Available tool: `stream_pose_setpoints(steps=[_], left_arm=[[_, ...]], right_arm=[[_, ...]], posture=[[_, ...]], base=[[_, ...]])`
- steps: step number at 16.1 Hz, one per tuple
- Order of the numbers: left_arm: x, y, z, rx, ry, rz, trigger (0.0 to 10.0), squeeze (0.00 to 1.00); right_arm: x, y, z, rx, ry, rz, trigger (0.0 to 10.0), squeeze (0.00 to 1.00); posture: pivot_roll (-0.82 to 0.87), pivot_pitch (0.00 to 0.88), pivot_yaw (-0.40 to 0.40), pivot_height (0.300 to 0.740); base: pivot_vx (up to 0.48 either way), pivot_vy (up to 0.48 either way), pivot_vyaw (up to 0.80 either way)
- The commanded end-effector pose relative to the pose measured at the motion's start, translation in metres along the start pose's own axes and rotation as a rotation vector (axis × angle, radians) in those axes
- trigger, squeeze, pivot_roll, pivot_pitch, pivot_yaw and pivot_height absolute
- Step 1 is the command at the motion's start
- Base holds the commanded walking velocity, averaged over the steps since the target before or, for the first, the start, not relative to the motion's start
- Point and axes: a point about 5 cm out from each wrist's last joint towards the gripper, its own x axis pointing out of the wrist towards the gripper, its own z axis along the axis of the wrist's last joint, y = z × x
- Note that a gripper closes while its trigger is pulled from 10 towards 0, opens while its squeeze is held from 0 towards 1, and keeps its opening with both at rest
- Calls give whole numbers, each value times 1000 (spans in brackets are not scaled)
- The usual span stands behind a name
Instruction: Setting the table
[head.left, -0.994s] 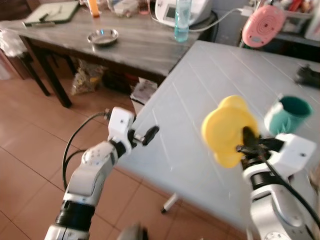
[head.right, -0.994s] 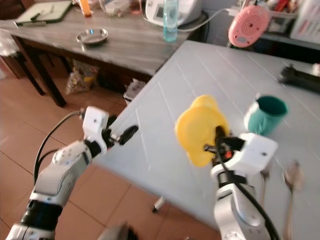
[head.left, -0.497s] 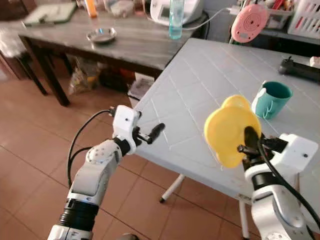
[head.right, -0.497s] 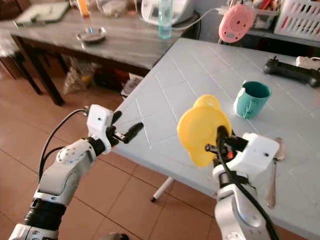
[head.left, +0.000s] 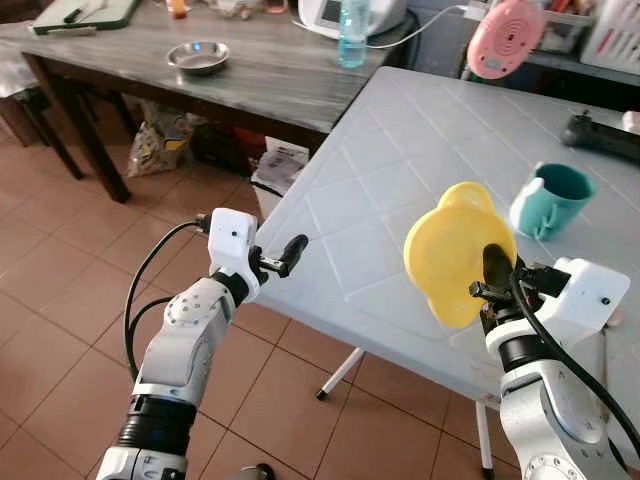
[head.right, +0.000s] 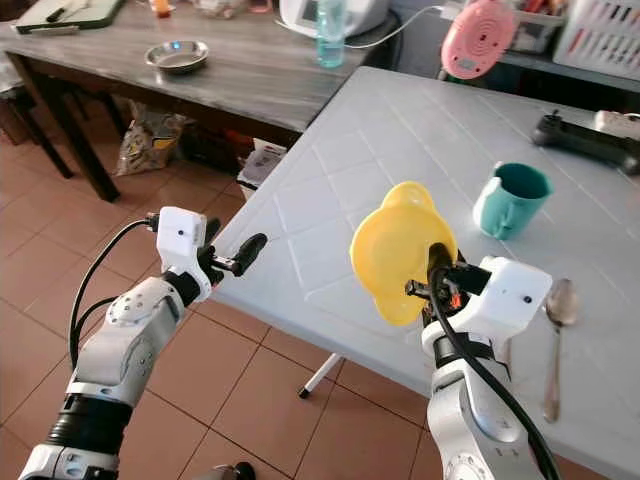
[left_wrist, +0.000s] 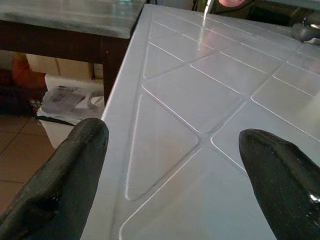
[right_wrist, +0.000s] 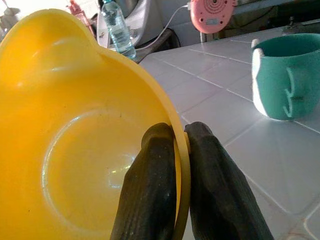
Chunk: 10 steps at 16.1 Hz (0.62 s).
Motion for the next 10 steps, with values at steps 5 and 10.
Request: stream_pose_setpoints(steps=[5,10], left_arm=[[5,1,6,5,-19,-1,10000,0],[11,6,14,30,-40,-10,10000,0]], right_arm=[[-2,-1,0,-8,-7,2,0,0],[-3,-1,0,-5,-16,-12,0,0]], posture=[[28,130,-9,740],[28,133,6,740]], base=[[0,413,0],[0,480,0]])
